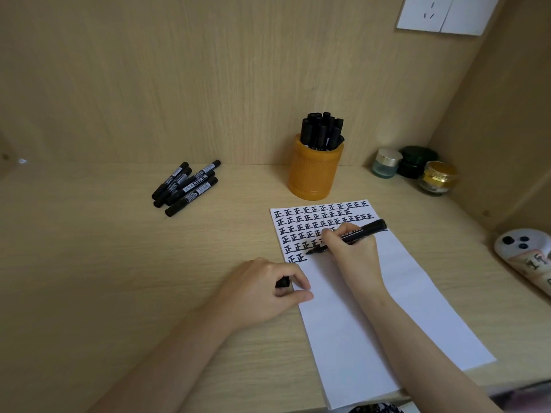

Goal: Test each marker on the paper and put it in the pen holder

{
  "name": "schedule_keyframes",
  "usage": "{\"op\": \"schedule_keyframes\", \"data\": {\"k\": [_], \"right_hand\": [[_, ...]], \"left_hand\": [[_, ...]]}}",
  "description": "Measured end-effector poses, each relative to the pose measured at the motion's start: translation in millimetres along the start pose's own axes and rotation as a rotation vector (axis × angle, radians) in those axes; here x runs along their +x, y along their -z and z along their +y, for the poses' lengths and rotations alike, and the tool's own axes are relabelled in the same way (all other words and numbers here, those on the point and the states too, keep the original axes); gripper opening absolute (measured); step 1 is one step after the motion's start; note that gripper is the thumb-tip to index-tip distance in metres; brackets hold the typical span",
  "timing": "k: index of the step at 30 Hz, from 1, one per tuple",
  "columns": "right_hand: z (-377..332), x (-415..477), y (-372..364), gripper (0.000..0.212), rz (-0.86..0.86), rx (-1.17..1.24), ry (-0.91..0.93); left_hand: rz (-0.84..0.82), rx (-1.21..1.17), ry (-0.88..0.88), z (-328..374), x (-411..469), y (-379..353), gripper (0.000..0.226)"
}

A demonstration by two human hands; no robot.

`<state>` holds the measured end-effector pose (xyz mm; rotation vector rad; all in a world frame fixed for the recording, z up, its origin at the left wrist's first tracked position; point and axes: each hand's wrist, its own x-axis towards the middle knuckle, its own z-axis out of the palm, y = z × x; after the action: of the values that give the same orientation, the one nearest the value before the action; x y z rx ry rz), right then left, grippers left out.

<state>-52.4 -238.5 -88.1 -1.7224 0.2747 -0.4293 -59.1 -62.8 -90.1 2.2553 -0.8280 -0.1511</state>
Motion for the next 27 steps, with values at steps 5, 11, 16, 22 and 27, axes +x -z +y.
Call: {"op": "schedule_keyframes", "data": {"k": [5, 11, 16, 22, 27], "right_hand": [[-11, 1, 7, 0.027, -0.037, 0.352, -0.094], [-16, 0, 12, 0.037, -0.139, 0.589, -0.097], [-19, -5, 7, 0.042, -0.165, 0.527, -0.06], [-16, -7, 3, 0.039, -0.231, 0.381, -0.008], [-17, -13, 0, 0.022, -0.395, 0.292, 0.042]], "left_hand": [[0.076, -0.292, -0.007, -3, -2, 5, 0.022], [0.16, -0.489, 0.044, -6, 5, 4, 0.026], [0.229, -0.537, 0.08, -7, 7, 3, 0.031], [0.269, -0.506, 0.082, -2, 6, 3, 0.022], [0.342, -0.486, 0.057, 0, 6, 5, 0.019]]}}
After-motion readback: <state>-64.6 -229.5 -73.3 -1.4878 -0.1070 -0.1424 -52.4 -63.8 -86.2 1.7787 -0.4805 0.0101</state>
